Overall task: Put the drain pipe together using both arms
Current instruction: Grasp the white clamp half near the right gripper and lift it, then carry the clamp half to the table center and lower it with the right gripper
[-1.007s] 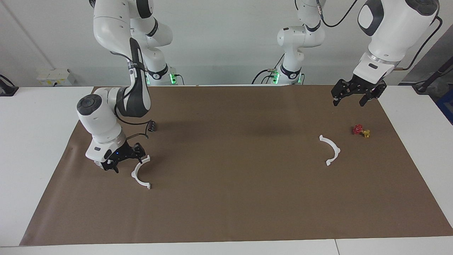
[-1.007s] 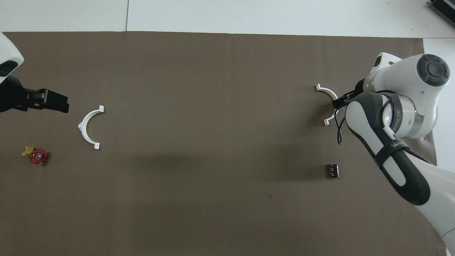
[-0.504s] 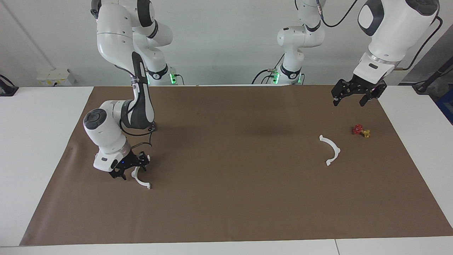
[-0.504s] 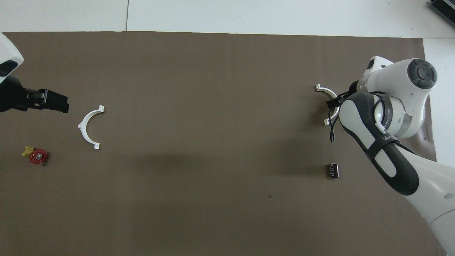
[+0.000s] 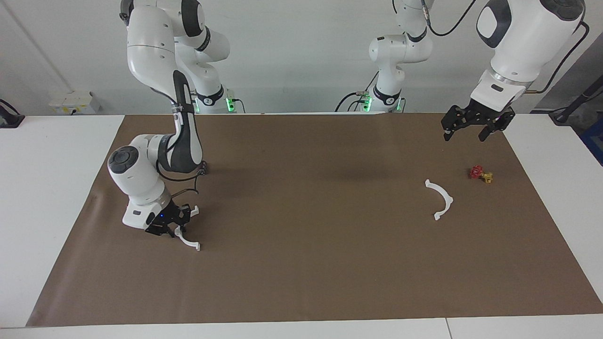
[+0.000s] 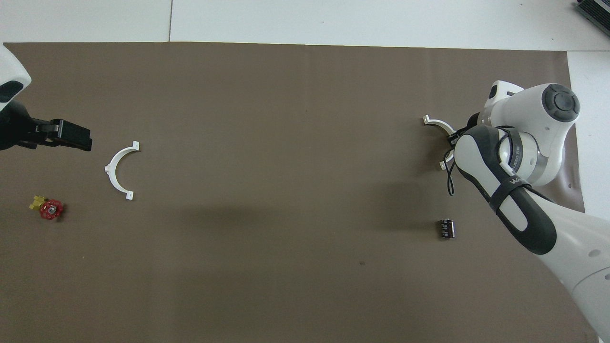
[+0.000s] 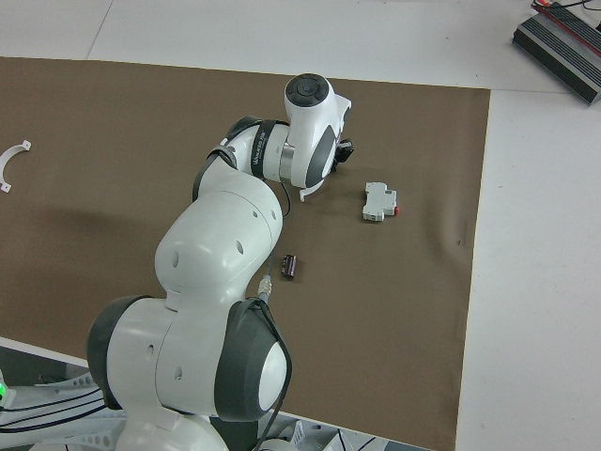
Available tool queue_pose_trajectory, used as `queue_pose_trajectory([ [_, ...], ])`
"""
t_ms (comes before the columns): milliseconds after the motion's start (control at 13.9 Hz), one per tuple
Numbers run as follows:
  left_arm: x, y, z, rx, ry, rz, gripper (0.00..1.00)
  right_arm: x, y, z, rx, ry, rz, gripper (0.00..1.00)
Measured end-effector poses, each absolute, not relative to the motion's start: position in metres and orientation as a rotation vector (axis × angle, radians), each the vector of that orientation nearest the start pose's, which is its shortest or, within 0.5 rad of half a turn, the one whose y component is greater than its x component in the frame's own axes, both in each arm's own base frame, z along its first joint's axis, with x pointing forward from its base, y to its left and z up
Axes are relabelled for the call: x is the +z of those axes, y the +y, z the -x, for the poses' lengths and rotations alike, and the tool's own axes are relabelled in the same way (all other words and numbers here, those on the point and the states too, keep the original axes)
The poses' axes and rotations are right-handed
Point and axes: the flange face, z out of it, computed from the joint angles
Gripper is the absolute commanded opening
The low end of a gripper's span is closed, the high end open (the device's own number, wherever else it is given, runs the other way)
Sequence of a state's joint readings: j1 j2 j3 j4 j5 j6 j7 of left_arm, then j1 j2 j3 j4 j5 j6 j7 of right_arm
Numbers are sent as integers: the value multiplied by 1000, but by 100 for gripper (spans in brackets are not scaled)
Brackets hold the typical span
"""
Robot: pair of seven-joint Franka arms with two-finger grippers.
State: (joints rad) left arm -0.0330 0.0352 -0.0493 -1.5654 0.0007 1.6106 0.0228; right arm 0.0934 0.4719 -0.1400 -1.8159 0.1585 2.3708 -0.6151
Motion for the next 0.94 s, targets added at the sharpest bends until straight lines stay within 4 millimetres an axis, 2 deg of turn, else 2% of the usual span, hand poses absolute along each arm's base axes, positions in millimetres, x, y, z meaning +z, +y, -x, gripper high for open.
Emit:
queue_pose_trajectory([
  [288,611,-46,-567,-16,165,3139,100,296,-19,-660,-174,-660,3036,0],
  [432,611,-46,-567,-16,165,3139,100,312,-6,-664,-157,-540,3044,0],
  [576,611,-46,-567,-16,165,3139,100,341,19,-671,-120,-384,3046,0],
  [719,611,-46,-567,-16,165,3139,100,367,54,-674,-100,-249,3047,0],
  [935,611,-46,-567,-16,165,3139,100,376,119,-667,-85,-130,3059,0],
])
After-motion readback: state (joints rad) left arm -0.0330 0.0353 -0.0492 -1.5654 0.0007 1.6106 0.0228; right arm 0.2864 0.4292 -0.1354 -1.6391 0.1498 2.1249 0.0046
